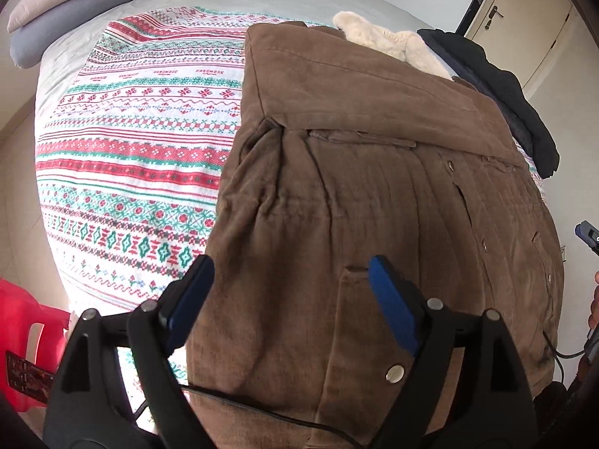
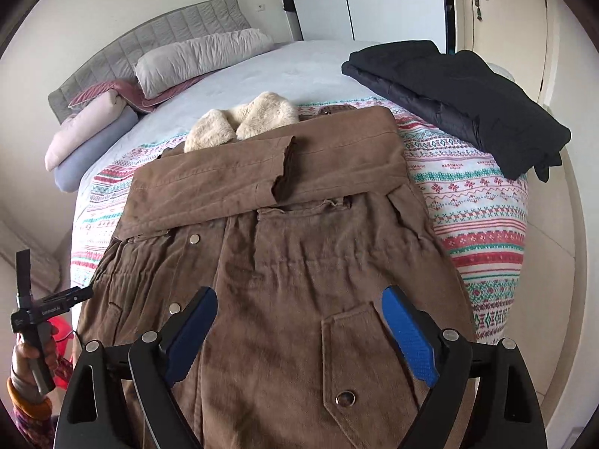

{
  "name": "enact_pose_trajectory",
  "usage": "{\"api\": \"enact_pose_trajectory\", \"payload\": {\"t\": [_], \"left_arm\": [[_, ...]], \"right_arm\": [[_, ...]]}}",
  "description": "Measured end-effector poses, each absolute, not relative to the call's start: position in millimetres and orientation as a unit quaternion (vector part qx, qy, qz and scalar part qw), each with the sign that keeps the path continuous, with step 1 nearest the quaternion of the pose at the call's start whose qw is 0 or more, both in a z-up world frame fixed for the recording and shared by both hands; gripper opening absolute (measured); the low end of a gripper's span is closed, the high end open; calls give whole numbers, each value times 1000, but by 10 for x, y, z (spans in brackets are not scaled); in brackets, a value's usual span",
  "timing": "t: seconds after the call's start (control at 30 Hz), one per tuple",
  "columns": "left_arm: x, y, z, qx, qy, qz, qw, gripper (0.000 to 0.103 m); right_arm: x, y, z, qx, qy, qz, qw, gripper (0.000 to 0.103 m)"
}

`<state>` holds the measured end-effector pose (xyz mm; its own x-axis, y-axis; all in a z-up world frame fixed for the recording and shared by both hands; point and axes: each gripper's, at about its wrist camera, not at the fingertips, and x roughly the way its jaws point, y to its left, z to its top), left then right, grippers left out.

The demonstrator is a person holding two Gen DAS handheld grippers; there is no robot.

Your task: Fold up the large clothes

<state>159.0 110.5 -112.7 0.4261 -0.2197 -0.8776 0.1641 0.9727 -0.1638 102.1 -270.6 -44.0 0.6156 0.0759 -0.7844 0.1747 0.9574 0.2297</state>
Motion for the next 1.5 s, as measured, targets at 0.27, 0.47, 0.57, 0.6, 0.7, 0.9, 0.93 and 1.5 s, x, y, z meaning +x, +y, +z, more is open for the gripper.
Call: {"api": "enact_pose_trajectory", "payload": {"t": [0.27,0.47,0.57,0.6,0.7,0.9,0.93,1.5], "left_arm": [[1168,1355,-1261,-12,557,-168,813,85],[1033,1709,-1473,-77,607,-225,758,85],[959,1793,-1538,-93,613,-259,741,85],[937,1813,-1533,-96,609,-269,740,85],[878,1890,-1515,-115,606,-291,731,85],[789,2051,-1561,-128,599,-314,726,85],[769,2069,-1565,-129,597,-317,726,85],[424,1903,-1915,-147,677,-317,648,83]], "right_arm": [[500,-3088,-847,181,485,-29,855,91],[257,-3252,-1006,220,512,22,830,91],[213,-3306,-1087,252,523,52,813,91],[196,-3325,-1103,254,527,50,810,91],[117,-3372,-1081,250,526,39,812,91],[-101,-3541,-1033,252,511,17,822,91],[-124,-3559,-1065,249,515,8,820,91],[-264,-3520,-1613,276,600,5,751,90]]}}
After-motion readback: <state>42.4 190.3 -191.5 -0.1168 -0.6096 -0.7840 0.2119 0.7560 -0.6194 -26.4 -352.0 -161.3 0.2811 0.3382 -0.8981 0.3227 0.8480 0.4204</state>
